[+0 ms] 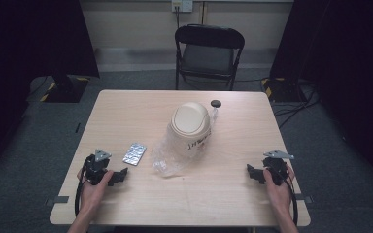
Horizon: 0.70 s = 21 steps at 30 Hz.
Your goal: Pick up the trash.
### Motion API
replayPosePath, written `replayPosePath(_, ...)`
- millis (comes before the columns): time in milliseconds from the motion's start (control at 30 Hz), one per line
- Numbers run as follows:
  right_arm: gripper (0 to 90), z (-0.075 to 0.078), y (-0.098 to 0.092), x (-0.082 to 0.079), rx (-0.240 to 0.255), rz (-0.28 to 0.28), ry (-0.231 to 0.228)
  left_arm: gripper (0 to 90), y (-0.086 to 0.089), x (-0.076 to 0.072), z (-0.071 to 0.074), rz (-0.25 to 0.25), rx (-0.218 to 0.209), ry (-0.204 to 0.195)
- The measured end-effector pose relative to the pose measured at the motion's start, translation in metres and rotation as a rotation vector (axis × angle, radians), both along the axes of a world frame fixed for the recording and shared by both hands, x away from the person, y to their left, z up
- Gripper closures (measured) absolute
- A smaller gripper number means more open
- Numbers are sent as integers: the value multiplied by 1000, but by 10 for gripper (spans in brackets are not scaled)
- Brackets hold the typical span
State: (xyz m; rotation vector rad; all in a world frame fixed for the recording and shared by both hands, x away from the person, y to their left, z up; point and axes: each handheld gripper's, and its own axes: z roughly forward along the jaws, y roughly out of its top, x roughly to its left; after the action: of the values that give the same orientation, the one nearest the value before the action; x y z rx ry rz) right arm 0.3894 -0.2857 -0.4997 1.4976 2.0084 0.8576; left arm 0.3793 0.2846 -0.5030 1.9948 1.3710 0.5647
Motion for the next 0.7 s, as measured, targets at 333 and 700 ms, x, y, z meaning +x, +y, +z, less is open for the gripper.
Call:
replayPosePath(333,100,0,0,0,1,-2,1,152,9,-4,3,37,-39,-18)
replayPosePath(700,100,0,0,0,1,-1,0,190,17,-10,12,0,-195,7)
